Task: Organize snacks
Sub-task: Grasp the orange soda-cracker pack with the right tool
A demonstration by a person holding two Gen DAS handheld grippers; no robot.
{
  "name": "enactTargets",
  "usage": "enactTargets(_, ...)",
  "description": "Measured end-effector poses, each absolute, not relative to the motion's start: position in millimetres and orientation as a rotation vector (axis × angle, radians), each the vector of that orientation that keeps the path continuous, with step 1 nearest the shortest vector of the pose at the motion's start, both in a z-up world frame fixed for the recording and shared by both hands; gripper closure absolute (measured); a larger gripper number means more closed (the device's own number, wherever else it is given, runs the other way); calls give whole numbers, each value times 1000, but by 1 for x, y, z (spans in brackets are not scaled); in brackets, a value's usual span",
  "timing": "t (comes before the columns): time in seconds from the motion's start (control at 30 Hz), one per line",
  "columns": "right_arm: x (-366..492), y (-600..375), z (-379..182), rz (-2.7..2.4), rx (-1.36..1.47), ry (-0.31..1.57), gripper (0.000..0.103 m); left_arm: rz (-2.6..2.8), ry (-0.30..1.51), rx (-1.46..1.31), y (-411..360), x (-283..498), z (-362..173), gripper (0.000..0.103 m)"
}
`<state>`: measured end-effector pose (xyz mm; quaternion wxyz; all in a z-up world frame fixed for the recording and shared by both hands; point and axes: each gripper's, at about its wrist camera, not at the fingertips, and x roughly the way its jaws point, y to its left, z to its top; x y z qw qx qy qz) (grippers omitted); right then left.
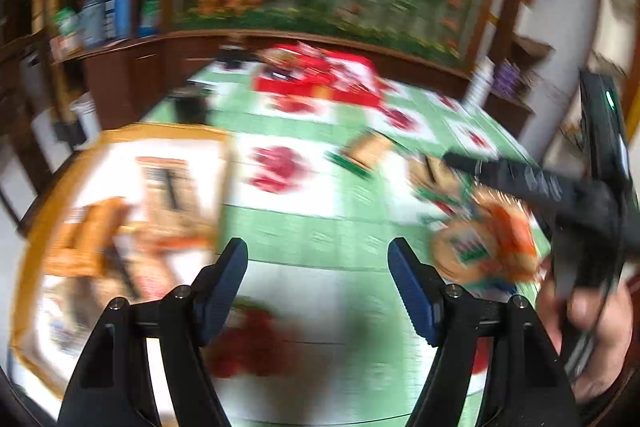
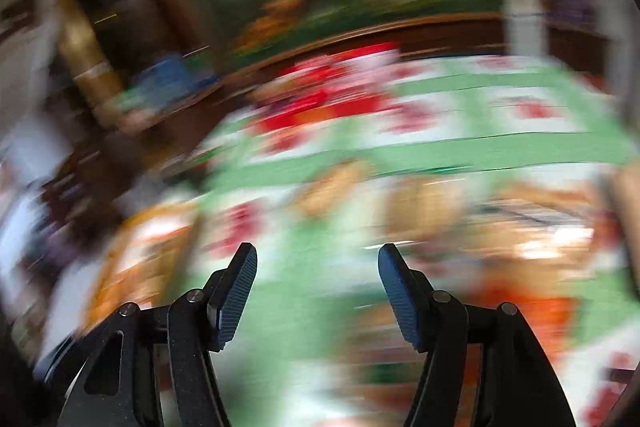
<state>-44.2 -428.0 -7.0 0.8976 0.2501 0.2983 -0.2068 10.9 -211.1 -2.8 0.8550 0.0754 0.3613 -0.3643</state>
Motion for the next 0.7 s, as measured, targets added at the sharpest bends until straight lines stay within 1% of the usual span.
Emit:
enactTargets(0.07, -61, -457, -11, -623, 538, 625, 30, -792, 782, 215, -232, -1, -14, 31)
enactTargets(0.13, -75, -481, -19, -830, 585, 644, 30, -810, 793, 227, -241, -6, -20, 31)
enactTargets(0.23, -83, -495, -31, -868, 697, 659, 29, -813, 800, 236, -244, -11, -22, 31)
enactTargets(0.27, -81, -496, -37, -856, 723, 675, 25, -808, 803, 237, -242, -10, -22, 31)
enactTargets(0.33, -76, -494, -54, -754, 852, 708, 21, -805, 815, 235, -237, -8, -22, 31)
enactTargets(0.4, -70, -481, -55, -667, 872, 677, 20, -806, 822, 234, -232, -8, -22, 31)
enactTargets(0.43, -62, -470, -53, -612, 847, 687, 18, -805, 822, 234, -230, -7, -22, 30)
enactTargets(0.47, -53, -459, -54, -527, 832, 710, 17, -802, 822, 233, -227, -8, -22, 29)
enactTargets(0.53, -39, -447, -58, -318, 881, 711, 17, -799, 830, 231, -226, -8, -21, 21)
enactTargets(0.57, -35, -442, -57, -225, 910, 698, 17, -801, 837, 226, -225, -7, -21, 21)
enactTargets(0.67, -42, -434, -39, -257, 817, 650, 17, -823, 860, 214, -225, -6, -23, 20)
enactTargets(0.7, -46, -434, -34, -298, 785, 638, 17, -822, 867, 219, -227, -6, -24, 17)
